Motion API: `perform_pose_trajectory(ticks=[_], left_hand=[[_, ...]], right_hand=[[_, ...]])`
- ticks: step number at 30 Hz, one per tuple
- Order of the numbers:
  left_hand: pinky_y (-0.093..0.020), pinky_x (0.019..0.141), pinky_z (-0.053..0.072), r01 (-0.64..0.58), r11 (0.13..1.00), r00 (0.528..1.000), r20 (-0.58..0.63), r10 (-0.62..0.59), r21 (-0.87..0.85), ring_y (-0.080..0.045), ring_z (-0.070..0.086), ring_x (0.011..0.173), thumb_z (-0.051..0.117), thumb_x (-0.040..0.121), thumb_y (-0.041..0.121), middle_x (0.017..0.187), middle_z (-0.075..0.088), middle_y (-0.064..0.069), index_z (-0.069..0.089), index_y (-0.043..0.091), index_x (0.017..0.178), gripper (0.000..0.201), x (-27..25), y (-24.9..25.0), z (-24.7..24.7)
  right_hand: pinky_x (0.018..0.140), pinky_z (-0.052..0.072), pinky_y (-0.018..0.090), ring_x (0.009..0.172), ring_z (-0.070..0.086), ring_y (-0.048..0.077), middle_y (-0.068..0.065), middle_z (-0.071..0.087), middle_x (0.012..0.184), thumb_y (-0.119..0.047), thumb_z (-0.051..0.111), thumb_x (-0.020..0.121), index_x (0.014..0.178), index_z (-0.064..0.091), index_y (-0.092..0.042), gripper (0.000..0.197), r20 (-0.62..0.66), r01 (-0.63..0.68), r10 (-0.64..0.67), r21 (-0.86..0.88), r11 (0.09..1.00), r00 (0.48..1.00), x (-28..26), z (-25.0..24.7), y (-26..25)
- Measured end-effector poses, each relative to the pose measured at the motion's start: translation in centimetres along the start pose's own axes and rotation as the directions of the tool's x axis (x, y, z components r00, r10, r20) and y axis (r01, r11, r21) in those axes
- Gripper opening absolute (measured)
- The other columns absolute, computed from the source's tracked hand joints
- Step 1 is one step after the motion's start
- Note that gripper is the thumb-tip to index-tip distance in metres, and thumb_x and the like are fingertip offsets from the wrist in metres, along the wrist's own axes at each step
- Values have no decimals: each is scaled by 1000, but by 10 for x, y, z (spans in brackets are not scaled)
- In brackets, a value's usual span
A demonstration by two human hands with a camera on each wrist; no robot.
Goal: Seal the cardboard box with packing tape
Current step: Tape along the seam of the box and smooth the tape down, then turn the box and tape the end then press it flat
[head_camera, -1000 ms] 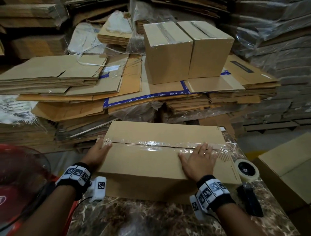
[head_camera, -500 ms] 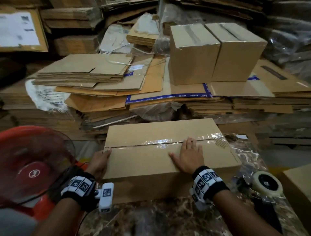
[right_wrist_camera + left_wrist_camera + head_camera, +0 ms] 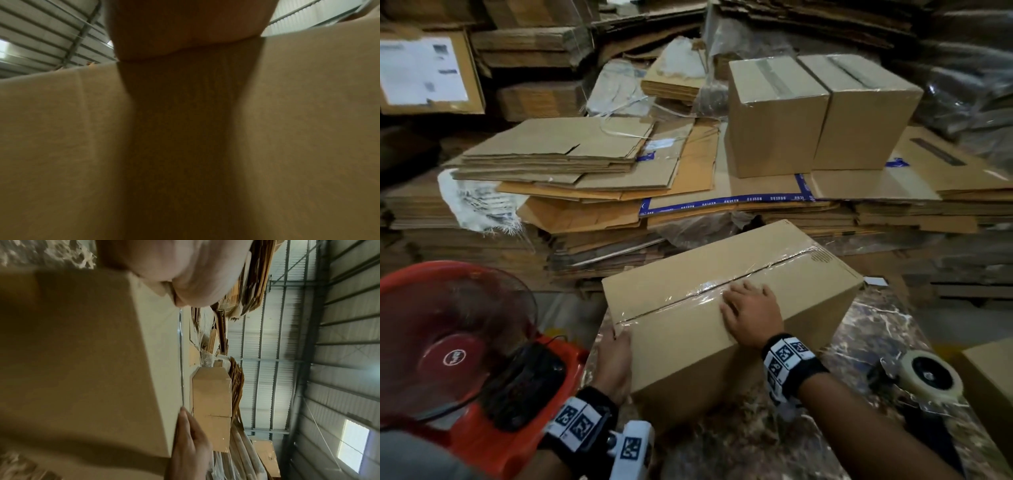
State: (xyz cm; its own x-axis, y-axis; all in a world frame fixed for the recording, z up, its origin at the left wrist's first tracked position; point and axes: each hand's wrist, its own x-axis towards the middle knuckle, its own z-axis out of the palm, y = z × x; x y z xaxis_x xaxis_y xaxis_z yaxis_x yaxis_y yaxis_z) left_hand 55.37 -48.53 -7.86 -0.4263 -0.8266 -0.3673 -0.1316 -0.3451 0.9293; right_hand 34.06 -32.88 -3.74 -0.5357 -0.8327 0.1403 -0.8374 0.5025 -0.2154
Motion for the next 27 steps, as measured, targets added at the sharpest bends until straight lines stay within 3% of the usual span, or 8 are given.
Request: perform_pose_trajectory(ticks=[5, 9, 12, 17, 20, 22, 24, 27], left_hand=[[-57, 96, 50, -110, 980, 987, -101, 128, 166, -36, 59, 119, 54, 75, 61, 136, 57, -16, 41, 17, 143, 82, 65, 24, -18], [-55, 112, 35, -259, 919, 965, 32, 262, 298, -28, 33, 143, 58, 96, 27, 162, 23, -5, 15, 29, 156, 74, 77, 65, -18], [-44, 116, 24, -387, 729, 921, 201, 334, 564, -28, 24, 147, 52, 101, 21, 162, 20, -10, 24, 18, 155, 61, 79, 58, -17], [-48, 101, 45, -410, 651, 907, 212, 363, 639, -30, 49, 118, 66, 86, 48, 134, 40, -14, 44, 19, 143, 68, 61, 44, -28], [-40, 82, 53, -410, 613, 904, 214, 370, 675, -21, 58, 99, 69, 77, 63, 116, 52, -4, 52, 32, 119, 55, 36, 35, -27], [-35, 72, 51, -417, 623, 905, 234, 357, 662, -17, 61, 91, 69, 79, 61, 108, 60, 0, 51, 32, 112, 47, 13, 25, -12], [-32, 70, 48, -448, 607, 892, 283, 352, 656, -15, 62, 90, 68, 85, 52, 109, 64, 1, 51, 27, 122, 48, -10, 10, 12], [-28, 75, 44, -492, 581, 866, 300, 400, 648, -15, 60, 95, 62, 93, 41, 119, 63, -1, 45, 18, 137, 52, -38, -6, 45]], right_hand=[[112, 13, 65, 142, 31, 33, 5, 45, 148, -53, 38, 92, 128, 55, -31, 45, -64, -324, 324, 12, 946, 944, -30, 4, -5], [116, 6, 66, 152, -1, 34, 7, 8, 166, -71, 29, 90, 148, 30, -39, 67, 14, -226, 226, 87, 970, 974, -58, 21, -13], [116, -2, 63, 150, -21, 26, 1, -15, 165, -77, 28, 86, 151, 16, -46, 73, 34, -86, 84, 88, 992, 996, -72, 33, -2], [116, -1, 54, 150, -22, 25, 4, -20, 164, -82, 29, 81, 150, 14, -50, 77, 4, -91, 92, 160, 983, 996, -74, 28, 41], [118, 13, 52, 152, -4, 29, 8, -4, 165, -66, 54, 84, 153, 12, -43, 84, 29, -299, 320, 442, 846, 947, -79, 28, 68], [108, 38, 49, 139, 38, 28, 7, 39, 152, -44, 59, 93, 152, 24, -32, 69, 118, -443, 482, 623, 645, 868, -82, 33, 80], [79, 53, 42, 99, 66, 35, 6, 69, 105, -30, 49, 99, 119, 60, -29, 23, 210, -479, 549, 776, 409, 809, -87, 30, 78], [68, 48, 35, 82, 67, 30, 10, 71, 83, -24, 46, 99, 79, 71, -14, 32, 227, -436, 557, 857, 276, 799, -95, 18, 88]])
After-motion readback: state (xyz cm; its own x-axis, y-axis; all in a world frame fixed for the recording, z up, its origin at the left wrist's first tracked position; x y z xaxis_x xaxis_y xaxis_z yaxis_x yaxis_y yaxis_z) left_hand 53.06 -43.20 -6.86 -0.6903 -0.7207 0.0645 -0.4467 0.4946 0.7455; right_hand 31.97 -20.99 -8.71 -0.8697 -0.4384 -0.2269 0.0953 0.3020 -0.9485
